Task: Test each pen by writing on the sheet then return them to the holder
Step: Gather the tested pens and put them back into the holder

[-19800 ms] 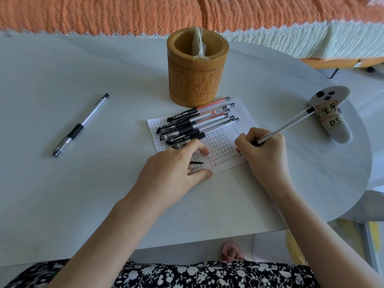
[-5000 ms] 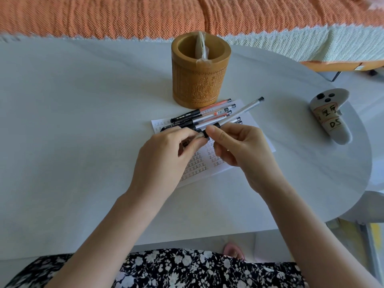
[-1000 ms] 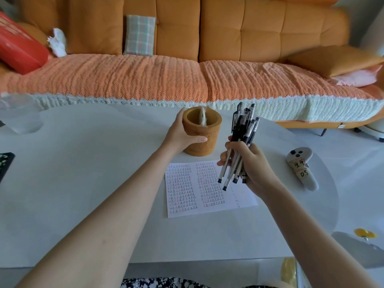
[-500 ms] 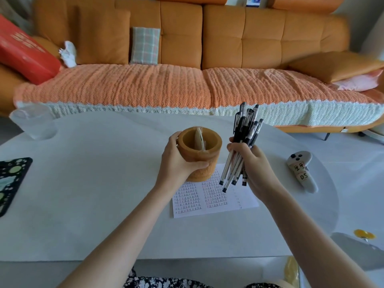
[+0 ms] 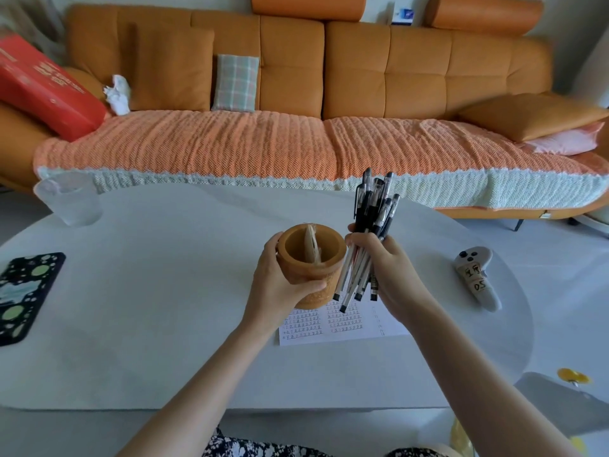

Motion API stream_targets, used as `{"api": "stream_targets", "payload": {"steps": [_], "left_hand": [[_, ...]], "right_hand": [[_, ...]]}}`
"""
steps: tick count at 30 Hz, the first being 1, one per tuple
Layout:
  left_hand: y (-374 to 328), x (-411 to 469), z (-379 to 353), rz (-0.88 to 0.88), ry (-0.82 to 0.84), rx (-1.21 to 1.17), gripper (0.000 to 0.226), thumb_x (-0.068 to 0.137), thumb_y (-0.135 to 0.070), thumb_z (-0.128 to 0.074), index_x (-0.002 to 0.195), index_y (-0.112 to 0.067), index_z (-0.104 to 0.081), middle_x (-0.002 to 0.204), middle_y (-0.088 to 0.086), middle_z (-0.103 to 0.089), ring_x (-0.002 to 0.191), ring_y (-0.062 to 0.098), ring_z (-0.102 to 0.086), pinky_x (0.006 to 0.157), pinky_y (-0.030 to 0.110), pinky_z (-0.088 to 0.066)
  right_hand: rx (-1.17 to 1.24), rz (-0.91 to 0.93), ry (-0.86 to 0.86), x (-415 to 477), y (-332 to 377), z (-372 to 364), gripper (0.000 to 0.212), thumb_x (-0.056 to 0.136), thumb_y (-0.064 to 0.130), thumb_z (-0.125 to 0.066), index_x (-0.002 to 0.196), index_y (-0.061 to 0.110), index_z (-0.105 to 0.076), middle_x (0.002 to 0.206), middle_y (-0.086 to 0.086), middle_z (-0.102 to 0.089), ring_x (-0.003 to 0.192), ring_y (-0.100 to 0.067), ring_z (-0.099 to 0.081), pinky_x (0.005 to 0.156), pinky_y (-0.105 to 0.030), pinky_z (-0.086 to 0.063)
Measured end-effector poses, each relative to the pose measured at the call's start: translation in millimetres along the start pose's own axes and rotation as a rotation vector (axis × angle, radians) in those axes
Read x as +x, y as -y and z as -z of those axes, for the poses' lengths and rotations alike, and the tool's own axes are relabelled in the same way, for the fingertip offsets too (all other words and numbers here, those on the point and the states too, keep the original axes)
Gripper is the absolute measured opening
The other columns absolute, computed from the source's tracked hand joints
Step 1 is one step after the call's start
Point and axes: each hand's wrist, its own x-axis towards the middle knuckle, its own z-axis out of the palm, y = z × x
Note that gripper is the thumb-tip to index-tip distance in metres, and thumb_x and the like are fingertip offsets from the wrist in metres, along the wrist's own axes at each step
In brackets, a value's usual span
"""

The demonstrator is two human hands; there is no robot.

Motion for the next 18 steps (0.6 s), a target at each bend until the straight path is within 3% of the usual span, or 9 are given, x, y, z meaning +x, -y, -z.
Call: {"api": "stream_targets", "payload": {"steps": [2, 4, 6, 7, 10, 13, 16, 18], "left_hand": [[2, 1, 0, 0.022, 0.073, 0.015, 0.089, 0.061, -0.026, -0.086, 0.13, -0.032, -0.031, 0.125, -0.023, -0.043, 0.116, -0.005, -0.044, 0.09, 0.007, -0.042], [-3, 0, 4, 0.079, 0.126, 0.064, 0.098, 0.07, -0.028, -0.08, 0.145, -0.026, -0.017, 0.147, -0.006, -0.028, 0.137, 0.012, -0.028, 0.109, 0.029, -0.033], [-16, -4, 11, 0.09, 0.066, 0.103, 0.087, 0.083, -0.028, -0.067, 0.148, -0.026, -0.008, 0.156, -0.006, -0.008, 0.143, 0.009, -0.005, 0.112, 0.03, -0.015], [-23, -5, 14, 0.065, 0.016, 0.044, 0.077, 0.089, -0.03, -0.06, 0.148, -0.028, -0.011, 0.155, -0.009, -0.009, 0.142, 0.003, -0.006, 0.111, 0.024, -0.013], [-53, -4, 14, 0.071, -0.003, -0.292, 0.053, 0.096, -0.037, -0.044, 0.145, -0.028, -0.026, 0.146, -0.012, -0.032, 0.127, -0.007, -0.034, 0.103, 0.013, -0.027], [-72, 1, 5, 0.145, 0.134, -0.414, 0.055, 0.092, -0.055, -0.037, 0.137, -0.024, -0.043, 0.133, -0.004, -0.054, 0.121, 0.008, -0.052, 0.103, 0.031, -0.04], [-85, 2, 2, 0.241, 0.203, -0.537, 0.047, 0.098, -0.045, -0.029, 0.113, -0.018, -0.064, 0.106, 0.002, -0.07, 0.101, 0.01, -0.066, 0.084, 0.025, -0.053], [-86, 3, 2, 0.28, 0.199, -0.559, 0.046, 0.099, -0.042, -0.026, 0.096, -0.022, -0.067, 0.09, 0.0, -0.072, 0.081, 0.005, -0.069, 0.066, 0.019, -0.054]], "right_hand": [[-0.002, -0.01, 0.005, 1, 0, -2, 0.019, 0.094, 0.018, -0.052, 0.112, 0.016, -0.057, 0.102, -0.007, -0.06, 0.095, -0.02, -0.058, 0.083, -0.032, -0.047], [0.006, -0.011, 0.015, 0, 2, -6, 0.021, 0.094, 0.018, -0.053, 0.114, 0.015, -0.057, 0.102, -0.007, -0.06, 0.094, -0.02, -0.058, 0.081, -0.032, -0.047], [0.019, -0.006, 0.019, 2, 5, -9, 0.02, 0.094, 0.018, -0.052, 0.113, 0.015, -0.058, 0.097, -0.004, -0.058, 0.087, -0.015, -0.057, 0.075, -0.028, -0.045], [0.03, -0.006, 0.021, 2, 7, -11, 0.017, 0.095, 0.017, -0.051, 0.111, 0.016, -0.058, 0.094, -0.003, -0.058, 0.084, -0.014, -0.057, 0.073, -0.026, -0.045], [0.072, 0.025, 0.044, 2, 14, -20, 0.013, 0.095, 0.016, -0.051, 0.105, 0.017, -0.058, 0.09, -0.002, -0.059, 0.082, -0.014, -0.058, 0.074, -0.026, -0.047], [0.04, 0.063, 0.085, 0, 21, -35, 0.009, 0.095, 0.016, -0.05, 0.096, 0.016, -0.059, 0.081, -0.005, -0.064, 0.078, -0.013, -0.064, 0.074, -0.03, -0.054], [-0.192, 0.116, 0.013, 4, 17, -47, 0.021, 0.088, 0.034, -0.051, 0.093, 0.015, -0.056, 0.091, -0.017, -0.056, 0.101, -0.026, -0.056, 0.091, -0.046, -0.049], [-0.339, 0.127, -0.058, 5, 17, -52, 0.018, 0.089, 0.033, -0.05, 0.089, 0.015, -0.049, 0.088, -0.002, -0.044, 0.108, -0.025, -0.04, 0.093, -0.038, -0.04]]}}
